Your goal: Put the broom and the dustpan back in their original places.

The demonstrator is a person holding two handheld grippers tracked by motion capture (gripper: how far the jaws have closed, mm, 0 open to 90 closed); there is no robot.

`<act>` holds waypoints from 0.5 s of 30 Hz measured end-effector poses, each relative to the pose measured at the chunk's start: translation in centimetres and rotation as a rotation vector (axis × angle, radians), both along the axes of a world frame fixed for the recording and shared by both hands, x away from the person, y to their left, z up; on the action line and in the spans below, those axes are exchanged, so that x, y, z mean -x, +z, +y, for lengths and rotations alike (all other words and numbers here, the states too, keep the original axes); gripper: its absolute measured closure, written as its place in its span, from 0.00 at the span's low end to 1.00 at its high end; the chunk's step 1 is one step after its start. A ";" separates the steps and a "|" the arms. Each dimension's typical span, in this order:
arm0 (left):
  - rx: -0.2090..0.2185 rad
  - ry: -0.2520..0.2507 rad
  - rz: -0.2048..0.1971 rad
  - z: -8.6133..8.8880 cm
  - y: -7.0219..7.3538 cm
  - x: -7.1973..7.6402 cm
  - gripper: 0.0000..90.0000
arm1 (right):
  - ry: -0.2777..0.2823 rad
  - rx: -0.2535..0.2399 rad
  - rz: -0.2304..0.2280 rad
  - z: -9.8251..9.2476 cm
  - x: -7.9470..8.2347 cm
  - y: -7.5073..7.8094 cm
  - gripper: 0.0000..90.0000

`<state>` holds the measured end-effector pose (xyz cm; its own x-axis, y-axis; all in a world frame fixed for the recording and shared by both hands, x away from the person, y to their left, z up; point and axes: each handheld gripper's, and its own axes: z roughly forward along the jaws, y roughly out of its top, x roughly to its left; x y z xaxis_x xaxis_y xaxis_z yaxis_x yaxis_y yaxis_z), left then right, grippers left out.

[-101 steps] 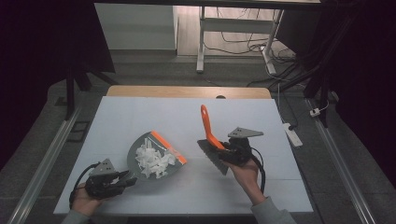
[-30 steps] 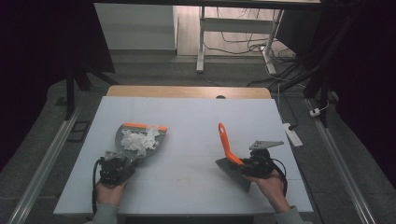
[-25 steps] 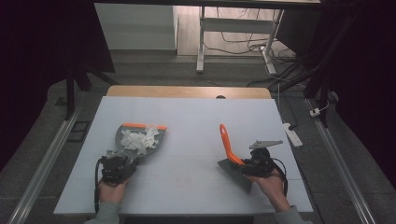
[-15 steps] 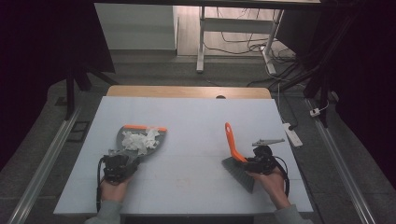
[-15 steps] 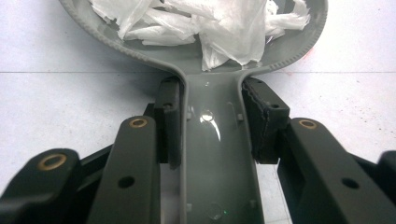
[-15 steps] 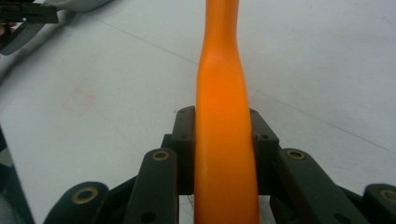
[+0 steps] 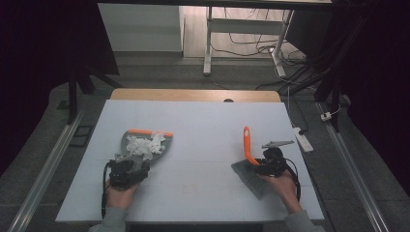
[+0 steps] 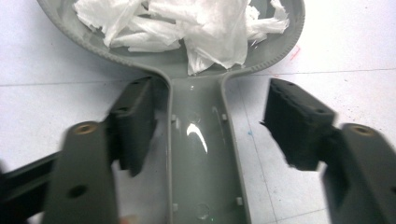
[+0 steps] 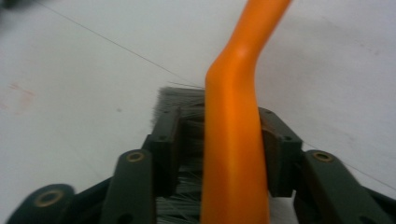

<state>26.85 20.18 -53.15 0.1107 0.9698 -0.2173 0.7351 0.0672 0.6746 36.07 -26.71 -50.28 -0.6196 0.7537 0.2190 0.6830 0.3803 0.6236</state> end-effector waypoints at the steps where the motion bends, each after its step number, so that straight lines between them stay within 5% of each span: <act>1: 0.000 0.001 -0.001 0.0 0.0 0.0 0.31 | -0.003 0.000 0.006 -0.1 -0.1 -0.1 0.59; 7: 0.002 -0.004 -0.019 0.4 0.5 0.4 0.25 | -0.018 0.031 0.010 -0.1 -0.5 -0.5 0.53; 10: 0.012 -0.016 -0.024 0.7 0.7 0.6 0.24 | -0.042 0.074 -0.026 -0.1 -0.5 -0.3 0.50; 15: 0.011 -0.036 -0.047 1.1 1.2 1.0 0.23 | -0.052 0.052 -0.049 -0.4 -0.5 0.1 0.50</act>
<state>25.81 21.28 -51.99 0.1557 0.9627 -0.2214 0.7049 0.0488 0.7076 36.52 -27.08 -50.22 -0.5883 0.7949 0.1485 0.6716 0.3780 0.6372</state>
